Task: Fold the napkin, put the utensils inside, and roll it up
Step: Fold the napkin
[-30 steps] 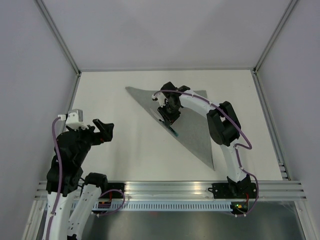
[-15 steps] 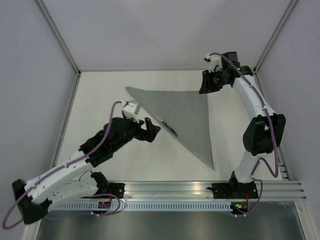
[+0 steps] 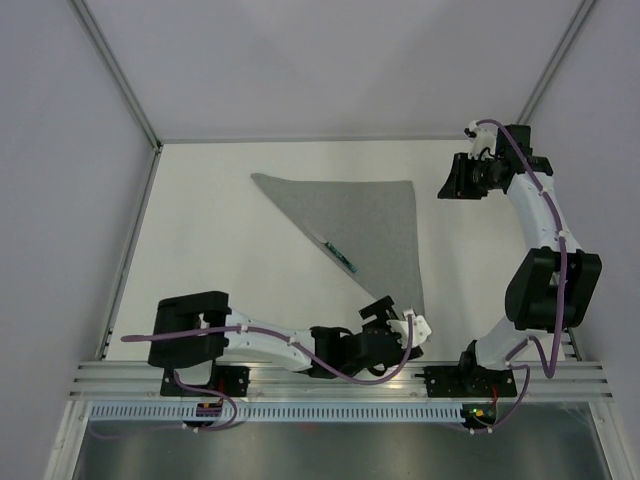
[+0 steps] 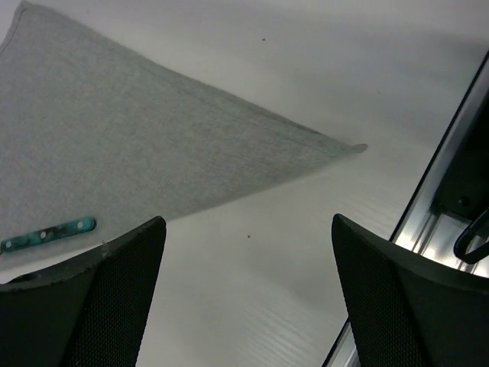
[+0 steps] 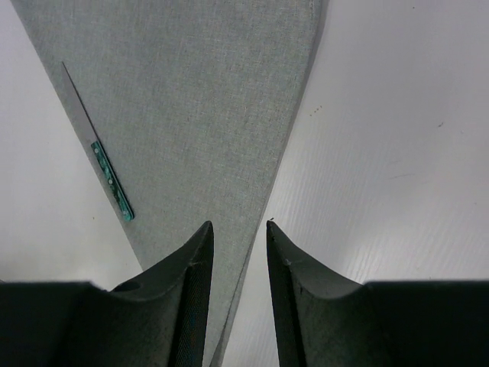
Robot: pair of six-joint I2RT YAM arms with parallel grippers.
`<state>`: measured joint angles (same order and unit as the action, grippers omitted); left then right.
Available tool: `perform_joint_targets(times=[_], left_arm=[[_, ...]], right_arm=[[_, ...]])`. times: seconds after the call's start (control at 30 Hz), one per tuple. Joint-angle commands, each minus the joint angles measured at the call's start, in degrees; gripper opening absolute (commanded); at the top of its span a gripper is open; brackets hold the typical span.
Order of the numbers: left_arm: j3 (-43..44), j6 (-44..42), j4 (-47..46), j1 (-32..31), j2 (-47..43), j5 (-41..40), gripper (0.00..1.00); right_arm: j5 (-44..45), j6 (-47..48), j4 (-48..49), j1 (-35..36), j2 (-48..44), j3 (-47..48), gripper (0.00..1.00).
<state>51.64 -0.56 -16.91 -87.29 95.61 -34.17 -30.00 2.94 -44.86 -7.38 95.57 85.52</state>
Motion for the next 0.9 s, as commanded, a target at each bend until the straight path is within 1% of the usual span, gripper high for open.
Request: perform_joint_targets(times=[0.0,0.2,0.33,0.5,0.67,0.87], left_arm=[[3.5,-7.5,-11.9,-1.5,3.3,-0.3,0.92],[5.3,-10.0,-14.7,-3.6,9.7,4.1,0.91],[5.6,-11.8,-17.8,-4.8,12.6,4.7,0.91],[6.5,-13.3,-19.3,-5.2,16.1,5.2,0.91],[6.7,-16.5,-24.7,-5.3,19.5,3.7,0.89],[8.1,-19.8,-26.6,-5.3,23.4,3.1,0.81]], right_arm=[[-1.0,-1.3,3.6,-0.7,-2.1,-1.5,0.40],[-0.3,-0.9,4.8,-1.1,-2.8,-3.2,0.39],[-0.1,-0.8,5.4,-1.2,-3.0,-4.3,0.39],[-0.3,-0.7,5.6,-1.5,-3.2,-4.9,0.39],[-0.6,-0.6,5.8,-1.5,-3.5,-5.4,0.38],[-1.2,-0.4,5.8,-1.6,-3.3,-5.9,0.37]])
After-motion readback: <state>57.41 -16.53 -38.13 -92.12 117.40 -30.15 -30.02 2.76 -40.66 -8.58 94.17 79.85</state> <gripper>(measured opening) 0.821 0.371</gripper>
